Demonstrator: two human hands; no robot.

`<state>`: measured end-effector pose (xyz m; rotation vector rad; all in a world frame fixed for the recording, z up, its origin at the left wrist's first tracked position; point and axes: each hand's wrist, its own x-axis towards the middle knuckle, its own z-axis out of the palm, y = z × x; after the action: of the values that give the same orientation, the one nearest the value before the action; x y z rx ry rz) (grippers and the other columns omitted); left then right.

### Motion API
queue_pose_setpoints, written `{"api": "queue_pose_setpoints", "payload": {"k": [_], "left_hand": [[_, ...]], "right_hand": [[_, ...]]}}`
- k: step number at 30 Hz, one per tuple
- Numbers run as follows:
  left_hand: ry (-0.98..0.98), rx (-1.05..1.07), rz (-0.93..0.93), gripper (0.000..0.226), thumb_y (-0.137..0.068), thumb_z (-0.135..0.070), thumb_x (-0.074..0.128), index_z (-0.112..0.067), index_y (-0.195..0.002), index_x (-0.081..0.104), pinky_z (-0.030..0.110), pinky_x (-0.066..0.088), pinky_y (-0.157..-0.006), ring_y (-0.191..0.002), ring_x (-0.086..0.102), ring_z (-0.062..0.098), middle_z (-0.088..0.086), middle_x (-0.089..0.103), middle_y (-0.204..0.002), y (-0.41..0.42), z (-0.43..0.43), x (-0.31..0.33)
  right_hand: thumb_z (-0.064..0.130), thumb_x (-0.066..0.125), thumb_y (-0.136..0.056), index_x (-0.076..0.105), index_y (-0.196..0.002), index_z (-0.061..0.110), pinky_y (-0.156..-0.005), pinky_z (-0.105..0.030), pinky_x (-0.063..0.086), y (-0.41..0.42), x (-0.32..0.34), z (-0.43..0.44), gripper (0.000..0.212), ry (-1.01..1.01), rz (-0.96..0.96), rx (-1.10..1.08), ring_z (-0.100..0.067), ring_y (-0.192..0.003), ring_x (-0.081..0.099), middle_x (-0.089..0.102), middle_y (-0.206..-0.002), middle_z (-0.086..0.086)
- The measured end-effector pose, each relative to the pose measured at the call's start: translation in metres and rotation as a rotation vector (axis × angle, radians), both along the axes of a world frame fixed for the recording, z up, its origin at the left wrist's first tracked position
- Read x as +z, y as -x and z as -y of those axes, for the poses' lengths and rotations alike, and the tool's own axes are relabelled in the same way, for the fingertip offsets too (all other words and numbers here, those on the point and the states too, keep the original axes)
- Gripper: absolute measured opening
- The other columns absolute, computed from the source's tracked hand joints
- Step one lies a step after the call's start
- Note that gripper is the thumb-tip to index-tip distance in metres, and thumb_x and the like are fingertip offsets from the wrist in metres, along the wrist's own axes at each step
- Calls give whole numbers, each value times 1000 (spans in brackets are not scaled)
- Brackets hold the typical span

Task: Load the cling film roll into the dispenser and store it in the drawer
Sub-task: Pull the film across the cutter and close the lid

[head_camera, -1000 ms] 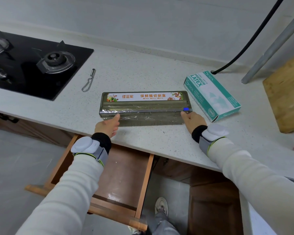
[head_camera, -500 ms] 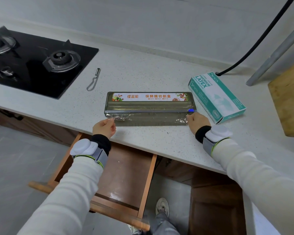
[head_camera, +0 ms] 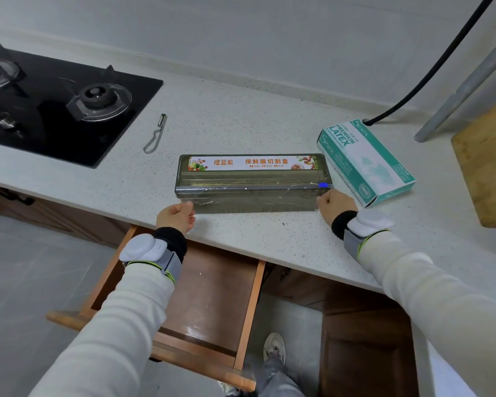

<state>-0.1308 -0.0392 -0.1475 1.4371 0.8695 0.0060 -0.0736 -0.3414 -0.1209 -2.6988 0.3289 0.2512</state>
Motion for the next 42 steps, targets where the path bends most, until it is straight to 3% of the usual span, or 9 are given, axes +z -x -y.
{"api": "queue_pose_setpoints", "payload": {"k": [6,9,13,15,18,23,28,35,42], "left_hand": [[9,-2,-40,9,-91,-19,56,-9,-91,57,27,49,-74,-67,55,14,1,59,-73,-1,-4,-6],[23,-3,-56,8,-94,-16,52,-10,-91,56,30,48,-80,-71,55,16,1,58,-76,-1,-6,-5],[93,11,-72,25,-97,-7,36,-13,-77,50,21,39,-62,-65,44,16,0,47,-74,-3,-9,0],[-10,24,-92,19,-95,-8,43,-4,-90,61,28,46,-69,-77,50,27,9,54,-81,-2,-12,2],[-201,23,-117,38,-91,-16,56,3,-124,52,39,44,-102,-113,55,36,23,58,-120,-3,-15,8],[-726,-29,74,47,-87,-10,58,2,-129,42,39,34,-104,-119,45,36,22,42,-131,-2,-5,35],[-1091,-452,278,50,-87,-10,54,-11,-136,42,43,30,-104,-134,32,27,9,36,-145,-6,23,49],[-1314,-860,146,61,-94,-32,45,-20,-148,20,48,6,-116,-148,2,15,-8,16,-157,-12,47,33],[-1266,-809,124,64,-93,-35,46,-18,-149,18,50,5,-116,-147,5,16,-4,19,-157,-18,38,36]], "right_hand": [[19,41,-96,60,-86,-2,-78,-34,45,1,2,1,30,9,-80,-9,-30,-85,55,56,-82,-13],[18,39,-97,60,-93,-4,-82,-35,44,0,4,3,31,23,-118,7,-34,-97,58,62,-92,-18],[18,40,-98,49,-124,-6,-97,-33,40,-1,7,8,37,51,-131,-31,-34,-119,51,53,-129,-22],[17,43,-96,41,-131,-5,-103,-36,36,-2,9,10,41,24,-102,-76,-35,-124,46,45,-136,-22],[12,46,-93,35,-135,-4,-105,-42,36,-5,16,10,46,9,-19,-118,-38,-125,43,37,-138,-23],[3,49,-86,38,-134,4,-102,-42,37,-7,32,0,49,8,210,-61,-37,-123,40,36,-136,-20],[-3,44,-84,45,-133,11,-105,-36,29,-4,39,-32,51,46,316,282,-29,-127,36,44,-138,-11],[0,40,-88,48,-133,18,-107,-35,22,1,37,-57,49,11,235,477,-25,-131,29,50,-133,-5],[12,45,-92,43,-137,16,-110,-39,23,-6,41,-45,45,53,188,412,-27,-135,28,46,-138,-8]]}}
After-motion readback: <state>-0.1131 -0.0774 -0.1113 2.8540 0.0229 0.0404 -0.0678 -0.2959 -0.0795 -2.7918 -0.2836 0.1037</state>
